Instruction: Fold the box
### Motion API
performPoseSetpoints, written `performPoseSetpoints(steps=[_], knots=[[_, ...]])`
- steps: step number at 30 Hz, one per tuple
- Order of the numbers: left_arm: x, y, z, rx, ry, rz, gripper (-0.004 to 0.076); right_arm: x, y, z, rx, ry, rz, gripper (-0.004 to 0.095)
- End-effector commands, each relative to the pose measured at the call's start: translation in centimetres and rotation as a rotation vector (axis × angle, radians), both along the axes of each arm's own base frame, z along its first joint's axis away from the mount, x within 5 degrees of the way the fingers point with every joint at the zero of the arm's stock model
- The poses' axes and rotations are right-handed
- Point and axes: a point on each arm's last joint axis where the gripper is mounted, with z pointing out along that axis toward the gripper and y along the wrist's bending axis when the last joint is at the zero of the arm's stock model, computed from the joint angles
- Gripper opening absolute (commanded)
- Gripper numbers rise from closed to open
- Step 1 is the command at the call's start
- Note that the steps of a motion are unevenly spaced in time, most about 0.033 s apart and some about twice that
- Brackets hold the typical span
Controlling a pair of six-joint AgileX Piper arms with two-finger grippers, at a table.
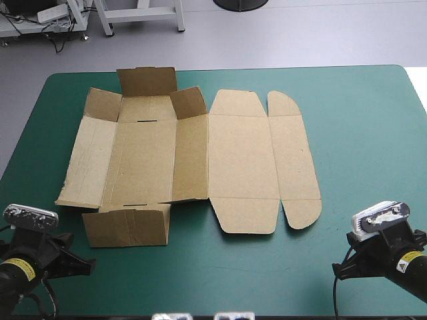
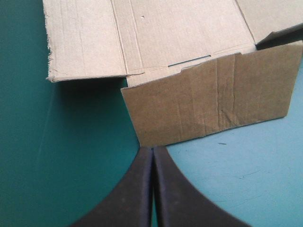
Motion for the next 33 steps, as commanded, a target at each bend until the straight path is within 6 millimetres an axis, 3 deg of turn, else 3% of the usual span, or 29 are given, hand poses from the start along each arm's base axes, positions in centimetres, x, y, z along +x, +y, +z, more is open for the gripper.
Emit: performPoseSetpoints(steps=[1, 26, 33], knots=[[0.3, -0.14, 0.96, -0.028, -0.064, -0.002, -0.001, 0.35, 0.1, 1.06, 0.02, -0.074, -0.001, -0.0018], [0.33, -0.17, 1.0, -0.03, -0.069, -0.003, -0.001, 0.44, 0.1, 1.16, 0.023, -0.089, -0.003, -0.0017], [0.14, -0.87, 0.97, -0.114, -0.045, -0.031, -0.001, 0.45, 0.1, 1.17, 0.023, -0.091, -0.003, -0.0018]])
